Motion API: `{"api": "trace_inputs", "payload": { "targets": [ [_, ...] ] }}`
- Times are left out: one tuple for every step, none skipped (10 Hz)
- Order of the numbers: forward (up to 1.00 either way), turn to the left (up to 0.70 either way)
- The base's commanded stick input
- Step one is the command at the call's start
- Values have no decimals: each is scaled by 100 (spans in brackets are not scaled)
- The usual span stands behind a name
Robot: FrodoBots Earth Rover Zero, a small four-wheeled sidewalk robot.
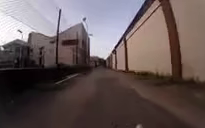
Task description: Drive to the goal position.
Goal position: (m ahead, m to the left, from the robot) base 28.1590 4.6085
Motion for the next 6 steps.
{"api": "trace_inputs", "payload": {
  "targets": [
    [100,0],
    [100,0],
    [100,0],
    [100,0],
    [100,0],
    [100,0]
  ]
}}
